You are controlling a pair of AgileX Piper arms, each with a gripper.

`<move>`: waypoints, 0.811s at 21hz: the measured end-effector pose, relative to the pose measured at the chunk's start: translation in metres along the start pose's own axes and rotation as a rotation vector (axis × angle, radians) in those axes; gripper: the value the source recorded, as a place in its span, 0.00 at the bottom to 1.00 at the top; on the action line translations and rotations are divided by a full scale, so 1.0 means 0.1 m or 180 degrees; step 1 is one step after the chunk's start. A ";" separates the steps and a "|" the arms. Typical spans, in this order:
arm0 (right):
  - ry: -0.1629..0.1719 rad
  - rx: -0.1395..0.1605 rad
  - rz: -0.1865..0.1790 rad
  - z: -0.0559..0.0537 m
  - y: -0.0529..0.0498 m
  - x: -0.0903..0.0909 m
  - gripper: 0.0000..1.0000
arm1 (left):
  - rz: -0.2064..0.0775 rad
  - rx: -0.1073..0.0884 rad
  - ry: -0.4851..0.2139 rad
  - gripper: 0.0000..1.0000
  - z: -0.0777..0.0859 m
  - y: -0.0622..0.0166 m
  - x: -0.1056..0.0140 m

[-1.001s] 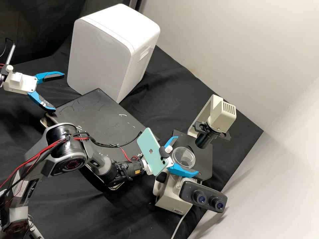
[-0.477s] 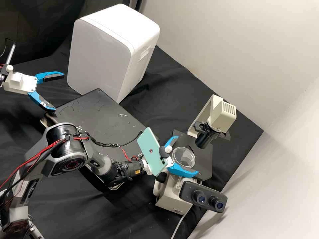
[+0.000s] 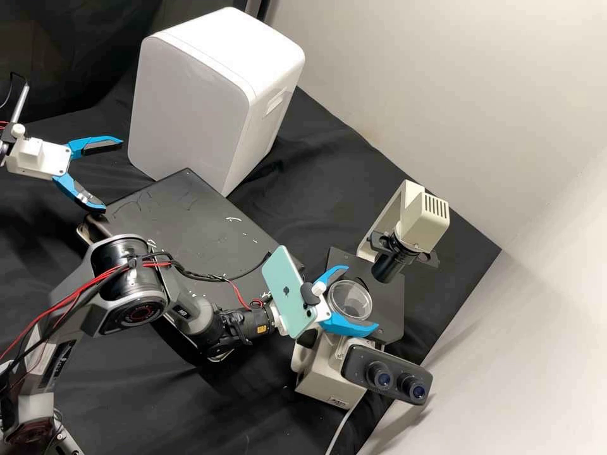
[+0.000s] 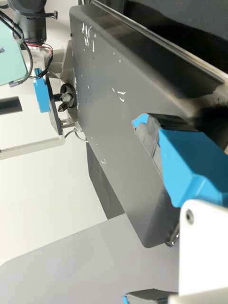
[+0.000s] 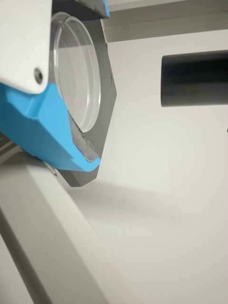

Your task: Place the petri dish on the bench

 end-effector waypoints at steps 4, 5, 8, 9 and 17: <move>-0.0013 0.0038 0.0013 0.00 0.00 0.00 0.00 | 0.0000 0.0000 0.0000 1.00 0.00 0.000 0.00; -0.0013 0.0038 0.0013 0.00 0.00 0.00 0.00 | 0.0000 0.0000 0.0000 1.00 0.00 0.000 0.00; -0.0013 0.0038 0.0013 0.00 0.00 0.00 0.00 | 0.0000 0.0000 0.0000 1.00 0.00 0.000 0.00; -0.0013 0.0038 0.0013 0.00 0.00 0.00 0.00 | 0.0000 0.0000 0.0000 1.00 0.00 0.000 0.00; -0.0013 0.0059 0.0013 0.00 0.00 0.00 0.00 | 0.0000 0.0000 0.0000 1.00 0.00 0.000 0.00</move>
